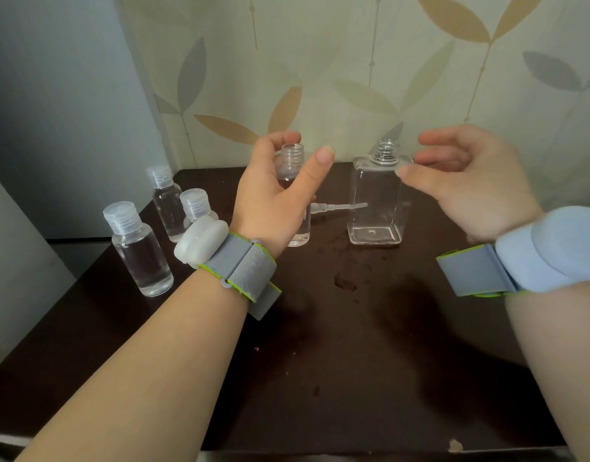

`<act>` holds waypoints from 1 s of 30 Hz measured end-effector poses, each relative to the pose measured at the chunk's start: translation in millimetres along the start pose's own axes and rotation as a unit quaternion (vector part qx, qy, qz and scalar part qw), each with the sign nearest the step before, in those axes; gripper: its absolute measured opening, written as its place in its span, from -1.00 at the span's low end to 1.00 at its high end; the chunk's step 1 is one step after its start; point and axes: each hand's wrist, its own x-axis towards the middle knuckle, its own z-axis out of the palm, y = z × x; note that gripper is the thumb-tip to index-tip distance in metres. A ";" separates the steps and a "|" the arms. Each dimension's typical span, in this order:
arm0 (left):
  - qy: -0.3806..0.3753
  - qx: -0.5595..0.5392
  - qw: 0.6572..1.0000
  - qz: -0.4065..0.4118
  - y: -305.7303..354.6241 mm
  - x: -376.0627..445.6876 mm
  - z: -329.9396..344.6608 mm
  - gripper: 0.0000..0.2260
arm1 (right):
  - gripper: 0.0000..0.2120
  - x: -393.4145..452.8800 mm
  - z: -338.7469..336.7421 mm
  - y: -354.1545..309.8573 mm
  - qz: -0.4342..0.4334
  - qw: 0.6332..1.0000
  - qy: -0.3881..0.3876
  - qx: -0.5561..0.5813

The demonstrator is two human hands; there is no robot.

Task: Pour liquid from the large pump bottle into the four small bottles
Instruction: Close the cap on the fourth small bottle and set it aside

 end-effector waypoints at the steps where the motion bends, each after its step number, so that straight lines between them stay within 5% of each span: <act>1: 0.001 0.000 1.000 0.000 -0.7 -0.3 0.0 -0.74 | -0.76 -1.2 0.1 -1.8 -0.012 1.000 0.012 0.012; 6: -0.004 -0.016 1.000 0.008 1.1 0.0 -0.5 -0.76 | -0.79 -9.3 -0.7 -13.4 -0.064 0.995 0.019 0.070; 10: -0.013 -0.036 0.999 0.019 2.7 -0.4 0.8 -0.79 | -0.81 -20.1 8.5 -19.2 -0.071 0.983 -0.131 0.103; 15: -0.026 -0.075 0.996 0.034 3.8 -1.1 2.0 -0.84 | -0.51 -30.1 22.3 -19.5 -0.053 0.969 -0.228 0.078; 22: -0.093 -0.097 0.991 0.023 4.5 -7.1 8.1 -0.85 | -0.25 -34.2 34.6 -15.0 -0.034 0.962 -0.262 0.069; 30: -0.172 -0.069 0.983 -0.001 0.9 -13.5 13.9 -0.76 | -0.31 -35.8 39.4 -13.1 -0.043 0.962 -0.263 0.063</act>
